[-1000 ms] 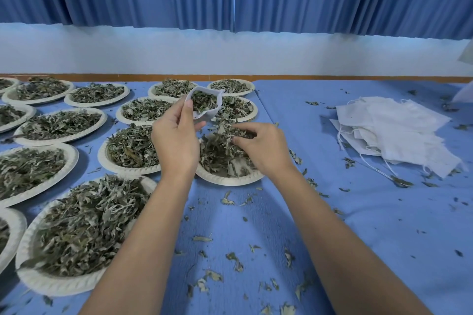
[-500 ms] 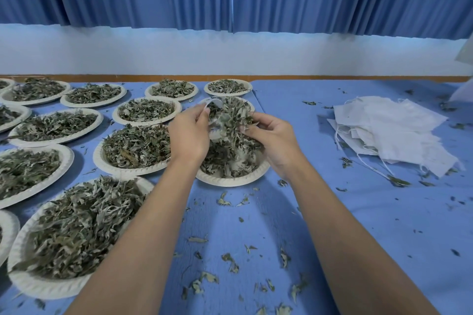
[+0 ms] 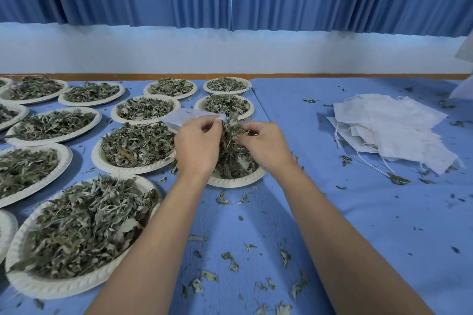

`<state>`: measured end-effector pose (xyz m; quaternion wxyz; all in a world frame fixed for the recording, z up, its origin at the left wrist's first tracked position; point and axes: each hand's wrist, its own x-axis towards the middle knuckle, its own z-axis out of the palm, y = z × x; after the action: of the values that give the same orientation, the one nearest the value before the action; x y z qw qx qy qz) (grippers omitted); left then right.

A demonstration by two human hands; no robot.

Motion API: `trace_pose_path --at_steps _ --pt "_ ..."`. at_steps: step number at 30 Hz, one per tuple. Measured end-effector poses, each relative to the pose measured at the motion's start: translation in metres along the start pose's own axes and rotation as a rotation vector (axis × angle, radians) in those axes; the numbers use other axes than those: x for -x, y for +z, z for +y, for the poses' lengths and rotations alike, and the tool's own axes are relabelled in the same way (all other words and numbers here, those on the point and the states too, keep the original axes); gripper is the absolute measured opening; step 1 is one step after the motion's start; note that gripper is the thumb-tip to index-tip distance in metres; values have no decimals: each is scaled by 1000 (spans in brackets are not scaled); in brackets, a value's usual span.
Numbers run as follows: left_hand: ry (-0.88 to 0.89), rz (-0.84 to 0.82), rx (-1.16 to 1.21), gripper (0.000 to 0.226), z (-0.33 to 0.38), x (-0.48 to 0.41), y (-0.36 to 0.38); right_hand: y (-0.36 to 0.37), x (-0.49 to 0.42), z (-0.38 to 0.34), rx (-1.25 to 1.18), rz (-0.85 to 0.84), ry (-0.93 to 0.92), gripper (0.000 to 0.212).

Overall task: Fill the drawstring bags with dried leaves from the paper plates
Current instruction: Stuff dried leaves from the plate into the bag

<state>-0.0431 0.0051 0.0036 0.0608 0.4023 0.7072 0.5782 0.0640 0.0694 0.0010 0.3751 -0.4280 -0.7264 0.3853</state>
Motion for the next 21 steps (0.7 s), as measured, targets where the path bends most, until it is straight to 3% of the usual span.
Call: trace_pose_path --at_steps 6,10,16,21 --pt "-156 -68 130 12 -4 0 1 4 2 -2 234 12 -127 32" --pt "-101 -95 53 8 -7 0 0 4 5 -6 332 21 -153 31" --pt "22 -28 -87 12 -6 -1 -1 3 6 -3 302 10 -182 29" --pt "-35 -17 -25 13 -5 -3 1 3 8 1 270 1 -258 54"
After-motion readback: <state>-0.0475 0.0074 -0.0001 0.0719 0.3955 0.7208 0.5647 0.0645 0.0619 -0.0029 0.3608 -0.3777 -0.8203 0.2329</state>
